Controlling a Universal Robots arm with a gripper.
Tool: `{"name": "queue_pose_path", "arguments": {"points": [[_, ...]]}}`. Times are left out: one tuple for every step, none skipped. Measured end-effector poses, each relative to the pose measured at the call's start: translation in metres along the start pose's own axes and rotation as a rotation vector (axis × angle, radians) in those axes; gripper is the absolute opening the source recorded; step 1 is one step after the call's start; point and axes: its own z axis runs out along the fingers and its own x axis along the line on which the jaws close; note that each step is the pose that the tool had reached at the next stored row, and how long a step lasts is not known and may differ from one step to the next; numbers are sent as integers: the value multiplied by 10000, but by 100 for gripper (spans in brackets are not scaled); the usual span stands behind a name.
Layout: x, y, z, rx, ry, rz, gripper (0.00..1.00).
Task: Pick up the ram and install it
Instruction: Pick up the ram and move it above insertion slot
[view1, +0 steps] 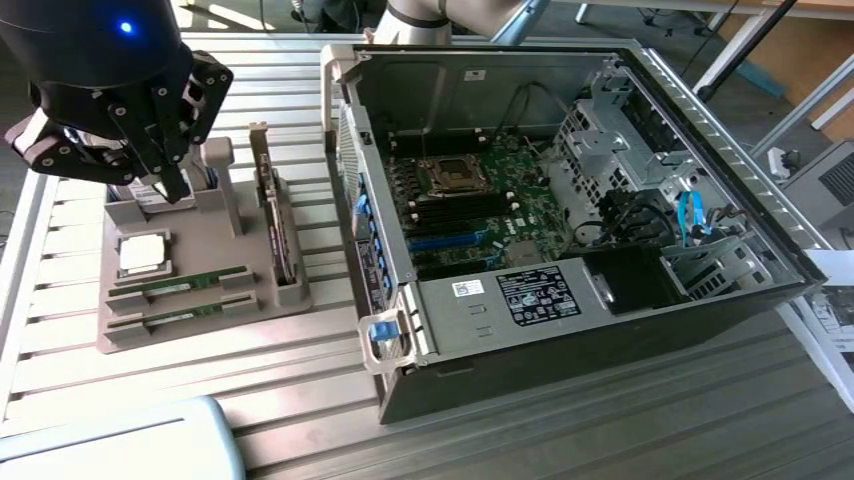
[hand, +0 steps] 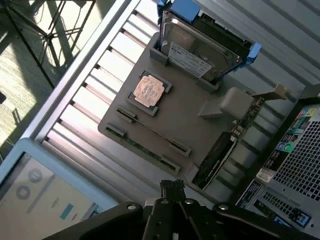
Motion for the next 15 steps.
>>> {"name": "queue_pose_path", "arguments": {"points": [[0,0,1,-5,2,-181,11],[0,0,2,-10,4,-371,11],[0,0,3,-15,7,-551,11],[0,0,6,-24,10,-898,11],[0,0,7,-32,13,-1182,11],[0,0,9,-37,15,-1368,11],[0,0,10,-43,18,-1590,11],[0,0,12,-48,19,-1765,11],[0,0,13,-52,21,-1944,11],[0,0,14,-59,24,-2168,11],[0,0,16,-65,27,-2387,11],[0,0,17,-70,29,-2593,11],[1,0,18,-75,31,-2773,11],[1,0,20,-81,33,-3018,11],[0,0,22,-86,35,-3207,11]]}}
